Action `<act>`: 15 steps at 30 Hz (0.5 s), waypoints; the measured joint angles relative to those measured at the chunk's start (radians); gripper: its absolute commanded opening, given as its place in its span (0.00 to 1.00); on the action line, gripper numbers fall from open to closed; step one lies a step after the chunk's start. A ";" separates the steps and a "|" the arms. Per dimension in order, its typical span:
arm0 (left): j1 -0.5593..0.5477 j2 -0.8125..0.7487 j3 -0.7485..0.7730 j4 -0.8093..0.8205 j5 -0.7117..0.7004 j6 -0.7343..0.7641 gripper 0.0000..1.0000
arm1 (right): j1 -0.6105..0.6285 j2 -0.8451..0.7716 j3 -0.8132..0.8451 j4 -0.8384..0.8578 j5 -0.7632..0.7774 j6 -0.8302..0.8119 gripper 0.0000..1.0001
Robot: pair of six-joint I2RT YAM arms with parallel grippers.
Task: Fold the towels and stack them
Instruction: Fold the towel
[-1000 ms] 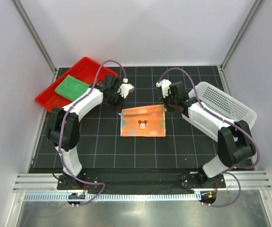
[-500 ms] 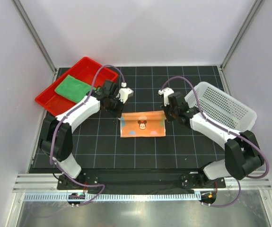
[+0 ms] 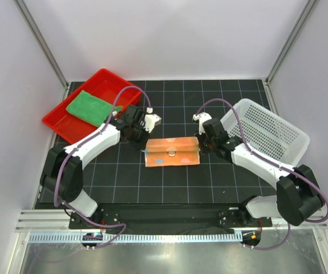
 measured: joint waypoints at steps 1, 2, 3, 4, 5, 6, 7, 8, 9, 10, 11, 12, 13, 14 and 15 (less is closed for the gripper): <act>0.000 -0.009 -0.006 0.000 -0.001 -0.003 0.00 | 0.003 -0.005 -0.006 -0.002 0.000 0.006 0.01; -0.001 -0.019 -0.012 0.001 -0.001 -0.005 0.00 | 0.006 -0.007 -0.010 -0.006 0.000 0.012 0.01; -0.003 -0.029 -0.018 0.001 -0.001 -0.006 0.00 | 0.008 -0.009 -0.011 -0.007 0.000 0.016 0.01; -0.005 -0.039 -0.023 0.000 -0.002 -0.008 0.00 | 0.012 -0.011 -0.012 -0.007 0.002 0.020 0.01; -0.007 -0.047 -0.026 0.000 -0.003 -0.009 0.00 | 0.014 -0.014 -0.013 -0.008 0.004 0.024 0.01; -0.009 -0.053 -0.029 0.000 -0.004 -0.011 0.00 | 0.020 -0.018 -0.016 -0.008 0.008 0.031 0.01; -0.011 -0.056 -0.031 0.000 -0.004 -0.013 0.00 | 0.024 -0.022 -0.019 -0.009 0.012 0.037 0.01; -0.014 -0.058 -0.036 0.000 -0.004 -0.019 0.00 | 0.029 -0.027 -0.022 -0.011 0.016 0.043 0.01; -0.018 -0.058 -0.042 0.001 -0.004 -0.026 0.00 | 0.035 -0.031 -0.025 -0.012 0.021 0.047 0.01; -0.026 -0.058 -0.050 0.002 -0.004 -0.031 0.00 | 0.039 -0.033 -0.029 -0.013 0.026 0.051 0.01; -0.034 -0.058 -0.060 0.002 -0.004 -0.037 0.00 | 0.041 -0.035 -0.032 -0.013 0.031 0.057 0.01; -0.042 -0.058 -0.071 0.002 -0.004 -0.042 0.00 | 0.043 -0.037 -0.037 -0.013 0.034 0.064 0.01; -0.054 -0.058 -0.082 0.003 -0.005 -0.050 0.00 | 0.043 -0.037 -0.042 -0.013 0.037 0.069 0.01; -0.063 -0.058 -0.092 0.004 -0.006 -0.055 0.00 | 0.043 -0.037 -0.046 -0.014 0.040 0.073 0.01; -0.074 -0.058 -0.103 0.005 -0.008 -0.060 0.00 | 0.043 -0.037 -0.050 -0.018 0.045 0.079 0.01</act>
